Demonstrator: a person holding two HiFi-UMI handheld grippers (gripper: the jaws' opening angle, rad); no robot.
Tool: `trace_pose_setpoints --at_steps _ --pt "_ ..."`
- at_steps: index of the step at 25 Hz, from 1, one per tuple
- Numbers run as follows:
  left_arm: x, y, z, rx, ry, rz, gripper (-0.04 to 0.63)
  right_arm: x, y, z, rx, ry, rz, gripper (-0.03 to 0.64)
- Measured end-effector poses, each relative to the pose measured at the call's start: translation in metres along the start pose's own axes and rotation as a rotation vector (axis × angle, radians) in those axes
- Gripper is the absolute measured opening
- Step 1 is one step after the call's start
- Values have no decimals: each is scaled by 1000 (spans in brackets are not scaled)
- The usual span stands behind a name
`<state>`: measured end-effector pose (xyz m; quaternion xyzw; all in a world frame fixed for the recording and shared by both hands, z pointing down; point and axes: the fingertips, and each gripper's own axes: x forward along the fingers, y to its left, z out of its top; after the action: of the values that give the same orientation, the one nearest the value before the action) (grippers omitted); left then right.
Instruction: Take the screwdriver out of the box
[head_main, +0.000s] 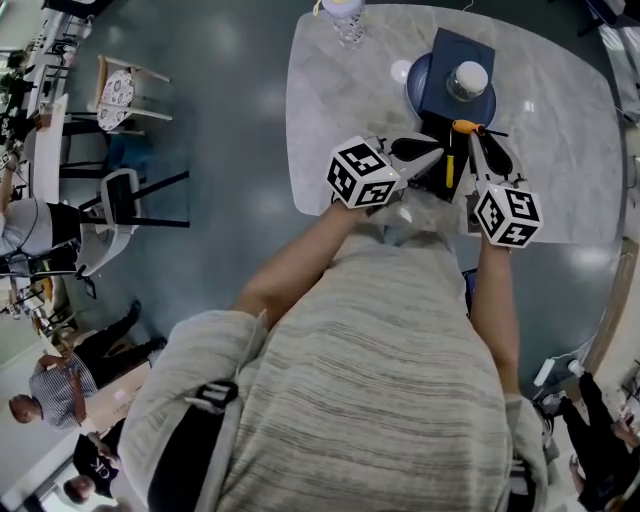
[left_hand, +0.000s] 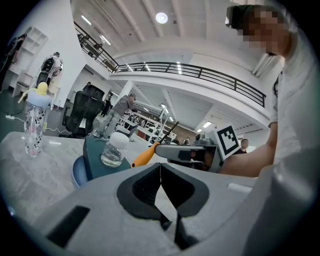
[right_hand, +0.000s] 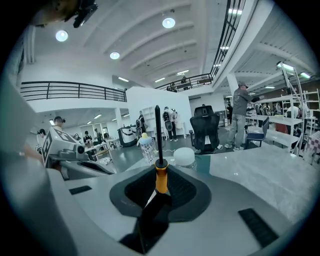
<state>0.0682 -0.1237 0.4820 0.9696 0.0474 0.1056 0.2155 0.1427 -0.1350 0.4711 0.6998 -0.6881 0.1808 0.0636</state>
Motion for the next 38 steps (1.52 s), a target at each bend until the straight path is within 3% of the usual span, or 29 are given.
trace_pose_setpoints --at_steps 7,20,30,38 --pt "25 0 2 -4 23 40 15 -13 -15 17 -36 -39 34 67" --pt "68 2 10 -61 16 208 15 -18 -51 47 -80 -38 226 67" --pt "82 31 -20 -186 88 400 17 -13 -65 60 -108 -55 353 67" --pt "93 44 -50 -260 157 484 18 -15 -77 65 -120 -59 419 67"
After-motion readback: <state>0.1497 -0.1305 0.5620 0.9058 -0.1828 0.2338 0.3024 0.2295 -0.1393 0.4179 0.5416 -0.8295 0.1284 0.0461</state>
